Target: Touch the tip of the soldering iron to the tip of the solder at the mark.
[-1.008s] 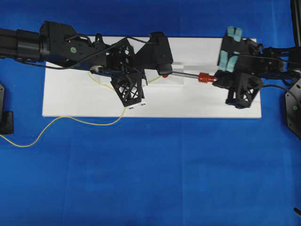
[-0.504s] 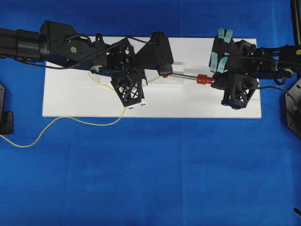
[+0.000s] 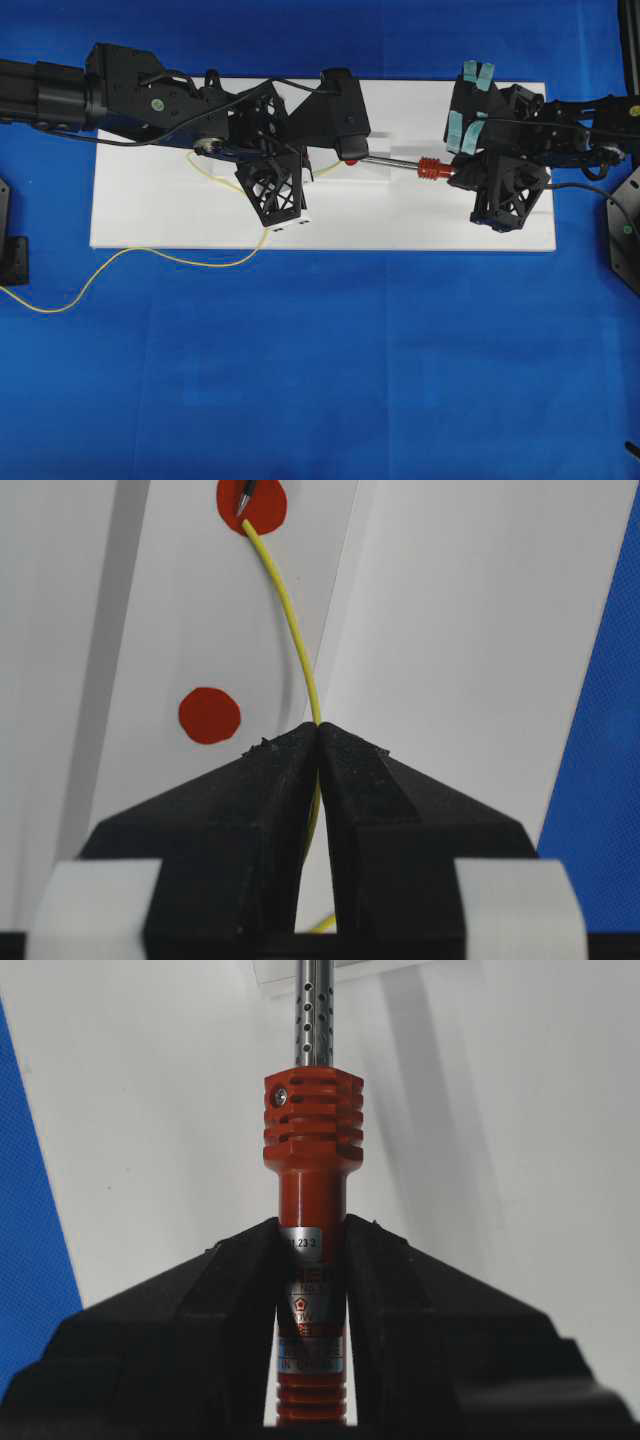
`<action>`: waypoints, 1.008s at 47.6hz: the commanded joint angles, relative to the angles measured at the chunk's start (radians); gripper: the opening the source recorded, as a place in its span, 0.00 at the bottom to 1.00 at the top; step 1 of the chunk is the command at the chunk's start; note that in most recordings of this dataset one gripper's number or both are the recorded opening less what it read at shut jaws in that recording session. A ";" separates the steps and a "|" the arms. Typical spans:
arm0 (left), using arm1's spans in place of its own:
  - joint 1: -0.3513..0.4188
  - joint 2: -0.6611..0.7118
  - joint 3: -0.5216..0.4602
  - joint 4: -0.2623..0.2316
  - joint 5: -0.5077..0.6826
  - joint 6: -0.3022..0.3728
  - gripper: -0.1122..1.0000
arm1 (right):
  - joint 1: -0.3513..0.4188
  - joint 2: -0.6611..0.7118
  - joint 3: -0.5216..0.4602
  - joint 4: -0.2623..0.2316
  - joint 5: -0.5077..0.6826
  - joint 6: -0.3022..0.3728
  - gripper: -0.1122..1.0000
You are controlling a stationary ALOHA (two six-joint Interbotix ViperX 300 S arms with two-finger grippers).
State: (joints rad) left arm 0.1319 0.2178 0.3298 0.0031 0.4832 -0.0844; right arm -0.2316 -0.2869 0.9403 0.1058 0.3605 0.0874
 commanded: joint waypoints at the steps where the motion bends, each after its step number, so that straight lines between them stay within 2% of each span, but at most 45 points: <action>1: -0.002 -0.014 -0.021 0.002 0.002 0.002 0.13 | -0.002 -0.005 -0.029 -0.003 0.008 0.002 0.16; 48: -0.002 -0.012 -0.029 0.002 0.002 0.006 0.13 | -0.002 -0.006 -0.041 -0.003 0.029 0.002 0.16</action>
State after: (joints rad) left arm 0.1319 0.2178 0.3237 0.0031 0.4878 -0.0798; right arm -0.2316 -0.2853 0.9219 0.1043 0.3927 0.0874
